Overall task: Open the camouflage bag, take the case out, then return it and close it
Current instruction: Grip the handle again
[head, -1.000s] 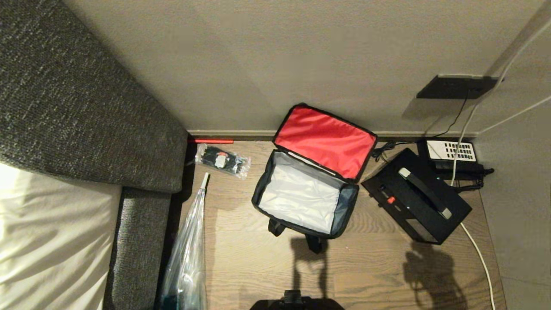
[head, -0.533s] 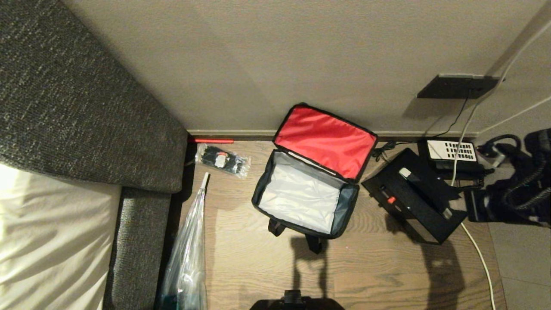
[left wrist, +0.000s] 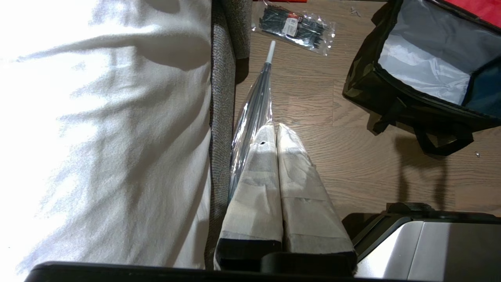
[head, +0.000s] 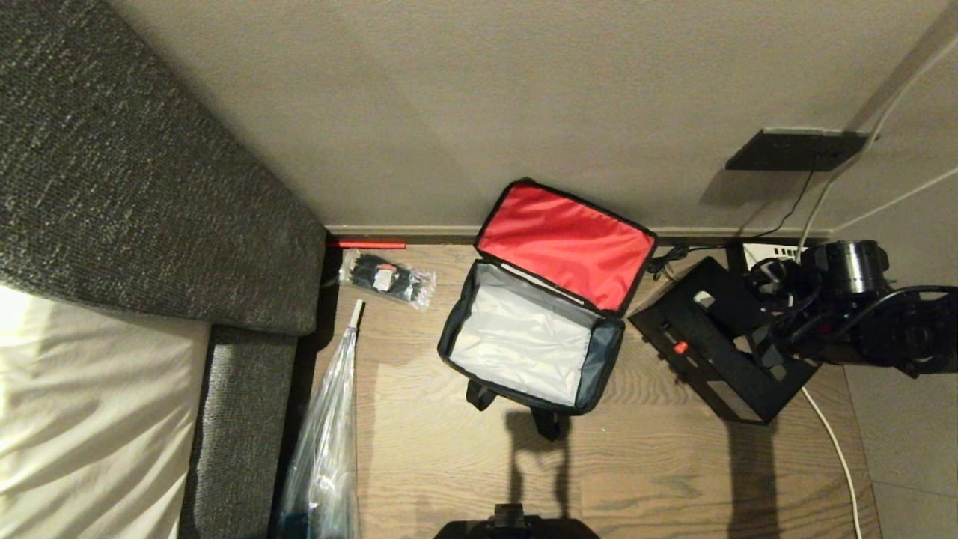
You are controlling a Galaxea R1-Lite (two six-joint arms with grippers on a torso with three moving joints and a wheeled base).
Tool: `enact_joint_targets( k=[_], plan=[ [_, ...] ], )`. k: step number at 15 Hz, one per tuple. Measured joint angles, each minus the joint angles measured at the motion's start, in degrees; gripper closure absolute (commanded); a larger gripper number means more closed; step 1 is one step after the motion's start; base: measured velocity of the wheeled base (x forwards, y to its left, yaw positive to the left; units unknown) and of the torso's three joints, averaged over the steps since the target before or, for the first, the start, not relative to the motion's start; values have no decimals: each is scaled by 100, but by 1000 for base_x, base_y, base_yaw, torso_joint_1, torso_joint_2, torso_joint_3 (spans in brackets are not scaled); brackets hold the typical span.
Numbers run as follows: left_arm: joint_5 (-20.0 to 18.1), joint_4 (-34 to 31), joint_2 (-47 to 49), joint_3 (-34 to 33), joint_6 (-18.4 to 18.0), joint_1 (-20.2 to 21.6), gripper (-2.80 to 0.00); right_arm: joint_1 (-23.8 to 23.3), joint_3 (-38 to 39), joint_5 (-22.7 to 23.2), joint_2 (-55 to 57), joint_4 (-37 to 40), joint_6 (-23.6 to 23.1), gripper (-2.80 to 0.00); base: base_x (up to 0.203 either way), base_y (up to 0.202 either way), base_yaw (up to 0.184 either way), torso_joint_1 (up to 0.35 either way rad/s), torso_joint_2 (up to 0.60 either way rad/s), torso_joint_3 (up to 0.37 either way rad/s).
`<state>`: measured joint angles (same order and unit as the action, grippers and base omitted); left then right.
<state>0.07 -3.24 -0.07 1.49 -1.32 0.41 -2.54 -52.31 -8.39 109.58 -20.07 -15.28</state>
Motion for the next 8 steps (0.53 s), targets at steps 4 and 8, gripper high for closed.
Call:
enact_joint_targets(
  k=[4,8],
  plan=[
    [0,0,0,0,-1,0,0,15,96,-222,364,-732,-1038,-280,0,0,0,0,0,0],
    [0,0,0,0,0,0,0,-29,333,-1216,919,-1905,-2195,-280,0,0,0,0,0,0]
  ],
)
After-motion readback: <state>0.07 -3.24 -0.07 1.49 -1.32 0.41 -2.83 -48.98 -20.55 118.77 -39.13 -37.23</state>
